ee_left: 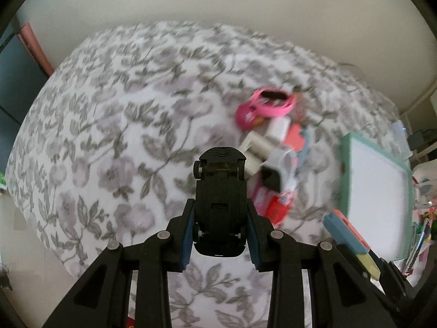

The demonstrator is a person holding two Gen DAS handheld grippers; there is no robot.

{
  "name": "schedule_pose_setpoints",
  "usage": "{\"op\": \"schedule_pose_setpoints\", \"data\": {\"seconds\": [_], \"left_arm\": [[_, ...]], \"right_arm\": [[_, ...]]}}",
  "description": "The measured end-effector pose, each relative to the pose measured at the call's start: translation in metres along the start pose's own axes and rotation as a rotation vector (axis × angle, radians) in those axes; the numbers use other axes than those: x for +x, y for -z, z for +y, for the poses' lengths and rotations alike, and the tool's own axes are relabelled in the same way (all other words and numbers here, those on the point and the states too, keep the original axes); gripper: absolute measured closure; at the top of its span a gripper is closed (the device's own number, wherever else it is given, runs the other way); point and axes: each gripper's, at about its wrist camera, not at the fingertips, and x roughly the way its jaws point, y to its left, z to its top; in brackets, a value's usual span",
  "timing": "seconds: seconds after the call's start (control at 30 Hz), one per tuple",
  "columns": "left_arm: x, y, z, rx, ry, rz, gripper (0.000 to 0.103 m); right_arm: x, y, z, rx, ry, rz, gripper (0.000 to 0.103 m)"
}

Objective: Organize rigid objects
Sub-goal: 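Carry the car and toy knife into the teal tray and release both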

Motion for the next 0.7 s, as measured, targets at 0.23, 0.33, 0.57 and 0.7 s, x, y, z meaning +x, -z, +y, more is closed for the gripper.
{"op": "schedule_pose_setpoints", "data": {"seconds": [0.23,0.33,0.57,0.7], "left_arm": [[-0.016,-0.012,-0.057,0.078,0.068,-0.057,0.068],[-0.012,-0.008,-0.086,0.122,0.088,-0.063,0.068],[0.01,0.006,-0.158,0.222,0.145,-0.056,0.068],[0.022,0.014,-0.19,0.259,0.173,-0.052,0.068]], "right_arm": [[-0.029,-0.016,-0.052,0.116,0.143,-0.146,0.057],[-0.039,-0.023,-0.078,0.15,0.234,-0.19,0.057],[-0.046,-0.026,-0.129,0.265,0.349,-0.227,0.057],[-0.047,-0.02,-0.154,0.329,0.381,-0.228,0.057]]}}
